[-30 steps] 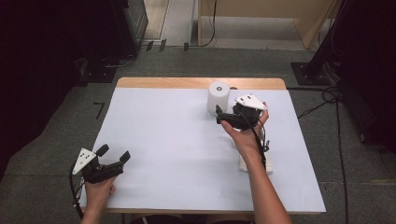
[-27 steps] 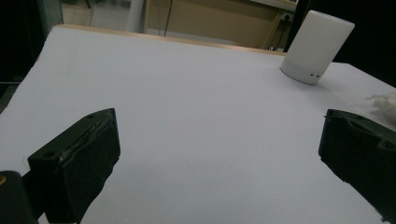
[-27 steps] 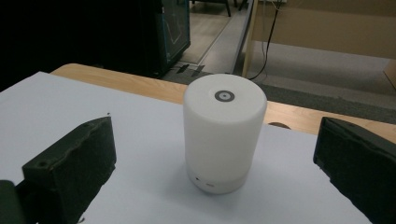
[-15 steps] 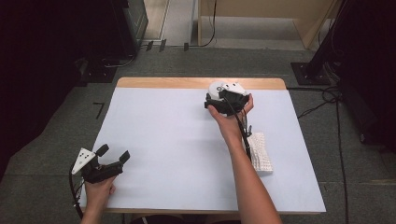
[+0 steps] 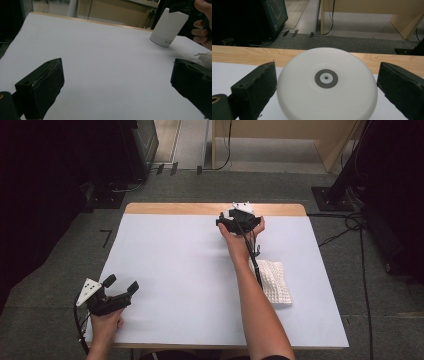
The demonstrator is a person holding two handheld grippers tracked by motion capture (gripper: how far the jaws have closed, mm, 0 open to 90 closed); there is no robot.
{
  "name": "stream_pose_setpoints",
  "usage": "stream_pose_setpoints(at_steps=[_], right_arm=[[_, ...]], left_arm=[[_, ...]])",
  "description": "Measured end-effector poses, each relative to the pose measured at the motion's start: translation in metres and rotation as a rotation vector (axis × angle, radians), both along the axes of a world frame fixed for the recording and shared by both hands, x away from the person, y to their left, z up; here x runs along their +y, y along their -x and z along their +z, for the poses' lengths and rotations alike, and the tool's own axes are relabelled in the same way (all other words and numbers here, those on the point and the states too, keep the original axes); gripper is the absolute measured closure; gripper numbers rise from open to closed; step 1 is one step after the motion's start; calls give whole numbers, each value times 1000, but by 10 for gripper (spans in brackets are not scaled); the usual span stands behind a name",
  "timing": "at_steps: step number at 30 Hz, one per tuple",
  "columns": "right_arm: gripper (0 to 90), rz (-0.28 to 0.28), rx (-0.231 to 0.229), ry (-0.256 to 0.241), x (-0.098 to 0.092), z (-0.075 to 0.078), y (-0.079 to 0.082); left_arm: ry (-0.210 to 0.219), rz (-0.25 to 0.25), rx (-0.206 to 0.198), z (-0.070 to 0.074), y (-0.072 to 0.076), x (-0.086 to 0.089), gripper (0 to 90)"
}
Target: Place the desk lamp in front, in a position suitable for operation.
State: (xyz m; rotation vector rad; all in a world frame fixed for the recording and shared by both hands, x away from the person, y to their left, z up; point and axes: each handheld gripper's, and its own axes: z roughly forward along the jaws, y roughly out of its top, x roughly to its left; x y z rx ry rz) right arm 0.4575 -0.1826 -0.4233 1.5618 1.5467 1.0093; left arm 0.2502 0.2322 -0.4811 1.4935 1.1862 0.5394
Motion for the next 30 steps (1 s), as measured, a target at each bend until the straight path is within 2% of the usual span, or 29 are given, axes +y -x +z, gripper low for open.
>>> stream_pose_setpoints(at_steps=[2, 5, 8, 10, 11, 14, 17, 18, 20, 23, 26, 27, 28, 30], right_arm=[[27, -3, 23, -17, -2, -5, -6], [26, 1, 32, -24, -4, -8, -9], [36, 14, 60, -56, -5, -16, -13], [65, 22, 68, -42, -3, -19, -15], [79, 21, 71, 3, 0, -21, -15], [82, 25, 76, 11, 0, -21, -15], [84, 7, 80, 12, -2, -20, -13], [83, 4, 85, 22, -1, -19, -11], [84, 31, 77, 32, 1, -17, -6], [84, 61, 50, 49, 7, -10, 4], [84, 96, 6, 25, 15, -1, 19], [84, 113, 12, 2, 22, 3, 29], [84, 113, 12, 2, 22, 3, 29], [84, 121, 15, -11, 29, 5, 40]], left_arm=[[2, -1, 0, 0, 0, 0, 0], [1, -3, 0, 0, 0, 0, 0], [3, -5, 0, 0, 0, 0, 0], [4, -5, 0, 0, 0, 0, 0], [4, -6, 0, 0, 0, 0, 0], [5, -6, -1, 0, 0, 0, 0], [11, -6, 0, 0, 0, 1, 0], [12, -8, 1, 0, -1, 1, 0], [15, -8, 2, 0, 0, 1, 0], [14, -6, 2, 0, -1, 1, 0], [9, -7, 1, 0, -1, 0, 0], [6, -7, 1, 0, -1, 0, 0], [4, -5, 2, 0, -1, 0, 0], [3, -5, 2, 0, -1, 0, 0]])
